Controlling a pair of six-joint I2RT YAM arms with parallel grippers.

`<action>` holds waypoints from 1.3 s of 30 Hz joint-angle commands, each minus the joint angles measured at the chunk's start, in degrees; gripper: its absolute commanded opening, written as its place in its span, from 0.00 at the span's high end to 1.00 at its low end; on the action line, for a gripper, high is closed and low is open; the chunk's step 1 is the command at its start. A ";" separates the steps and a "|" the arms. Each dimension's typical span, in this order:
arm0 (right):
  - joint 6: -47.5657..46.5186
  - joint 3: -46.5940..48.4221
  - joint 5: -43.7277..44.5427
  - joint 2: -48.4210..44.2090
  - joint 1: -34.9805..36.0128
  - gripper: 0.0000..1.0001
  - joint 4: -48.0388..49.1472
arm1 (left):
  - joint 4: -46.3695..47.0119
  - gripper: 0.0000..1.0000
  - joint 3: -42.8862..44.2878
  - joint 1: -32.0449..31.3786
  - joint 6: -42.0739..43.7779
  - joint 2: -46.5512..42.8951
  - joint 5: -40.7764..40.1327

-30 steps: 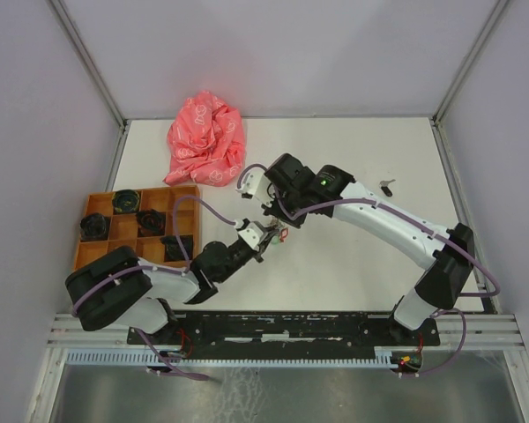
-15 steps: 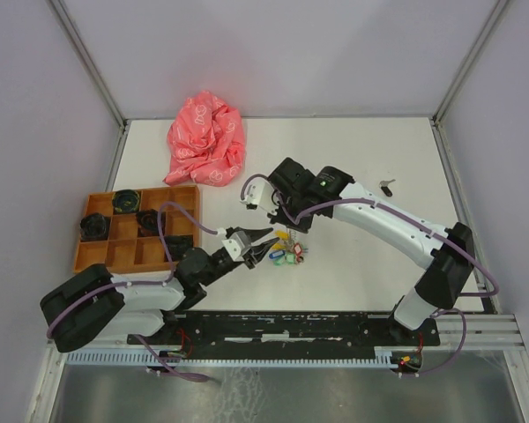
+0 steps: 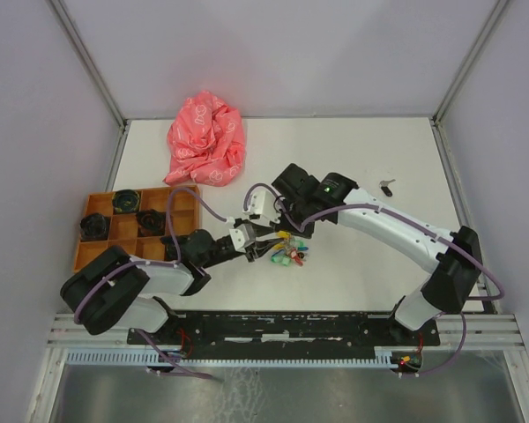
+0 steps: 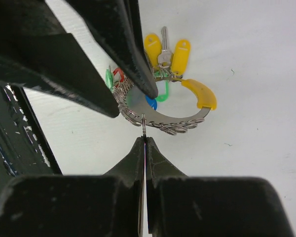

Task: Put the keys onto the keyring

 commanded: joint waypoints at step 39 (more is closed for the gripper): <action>-5.84 -6.48 -5.76 -9.12 -0.20 0.95 8.84 | 8.02 0.97 5.08 2.89 -1.96 8.11 11.83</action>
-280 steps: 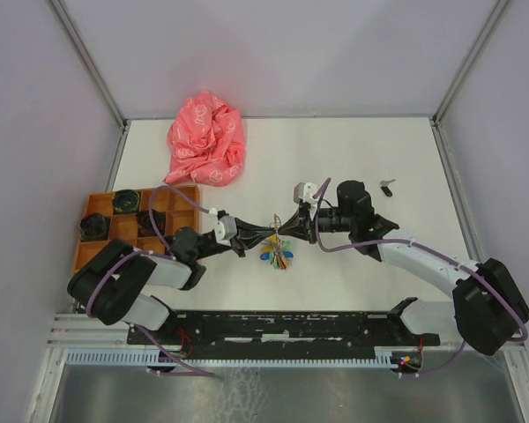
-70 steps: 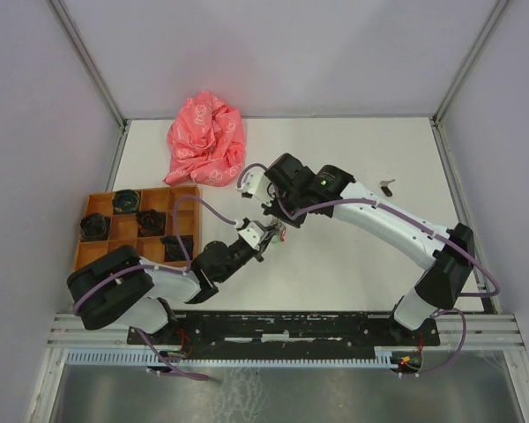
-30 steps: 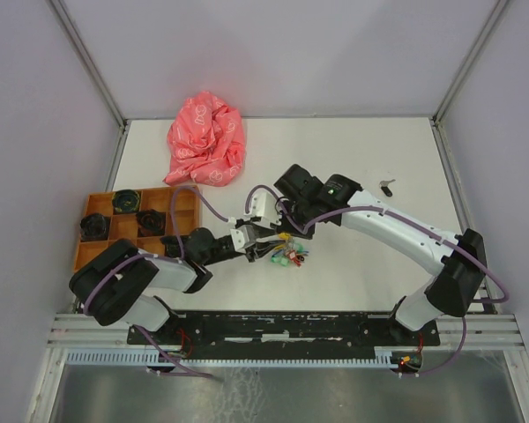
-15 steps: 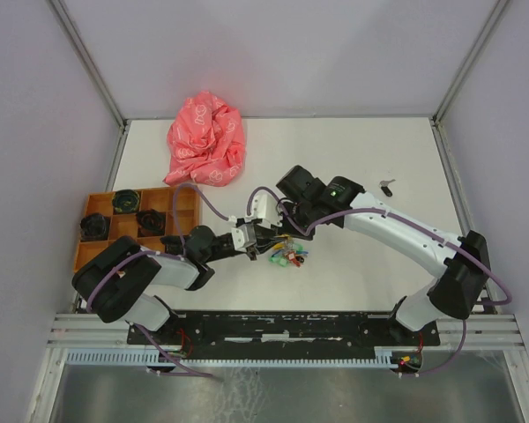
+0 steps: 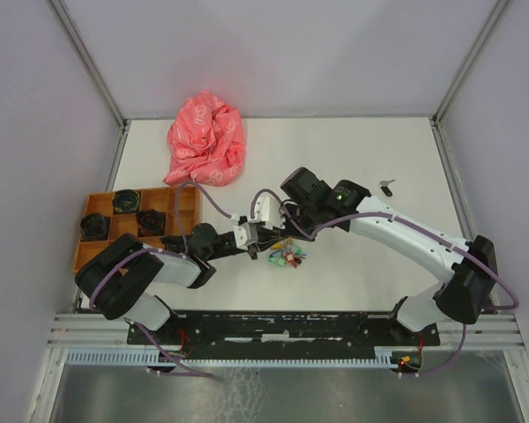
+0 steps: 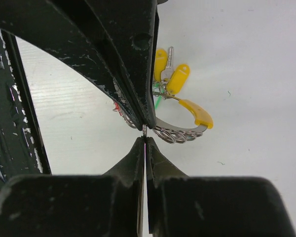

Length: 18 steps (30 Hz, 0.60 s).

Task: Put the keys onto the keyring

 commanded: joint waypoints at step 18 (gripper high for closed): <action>3.37 -36.45 1.52 -32.51 -2.03 0.61 44.55 | 15.04 0.97 -4.86 1.70 16.29 -2.40 1.60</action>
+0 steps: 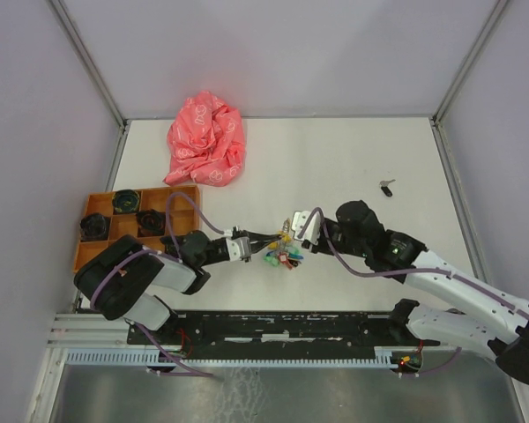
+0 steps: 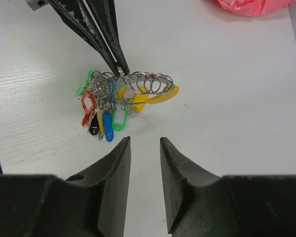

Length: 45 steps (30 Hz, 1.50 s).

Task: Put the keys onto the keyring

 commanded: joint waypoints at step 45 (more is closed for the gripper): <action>2.55 -13.08 -19.22 3.25 -2.53 0.75 36.10 | 14.39 0.97 -1.35 0.18 0.39 -5.18 3.92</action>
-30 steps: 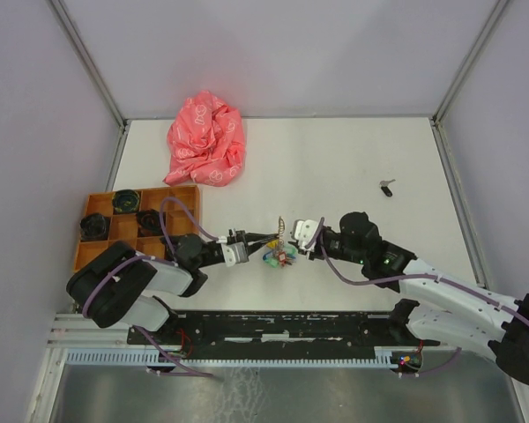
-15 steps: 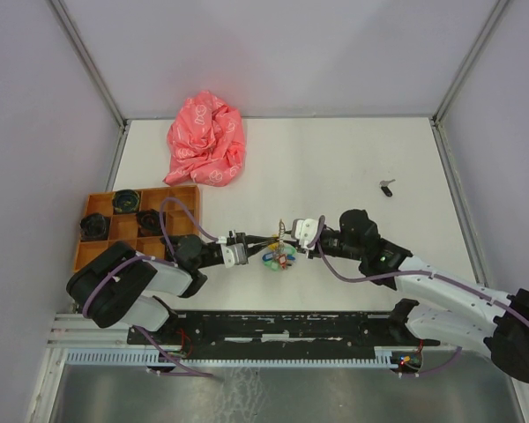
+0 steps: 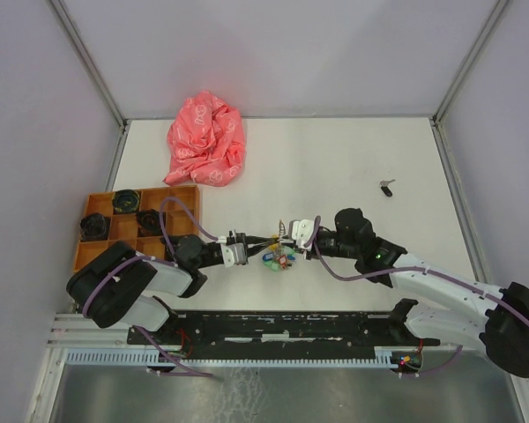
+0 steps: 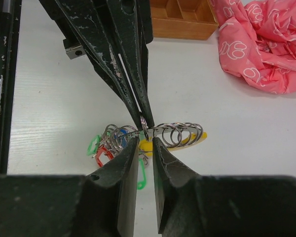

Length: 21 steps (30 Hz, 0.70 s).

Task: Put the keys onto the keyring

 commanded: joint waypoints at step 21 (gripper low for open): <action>-5.25 19.89 2.47 3.81 -0.60 0.99 -29.54 | 8.70 0.78 0.80 0.20 -0.60 -1.14 -0.14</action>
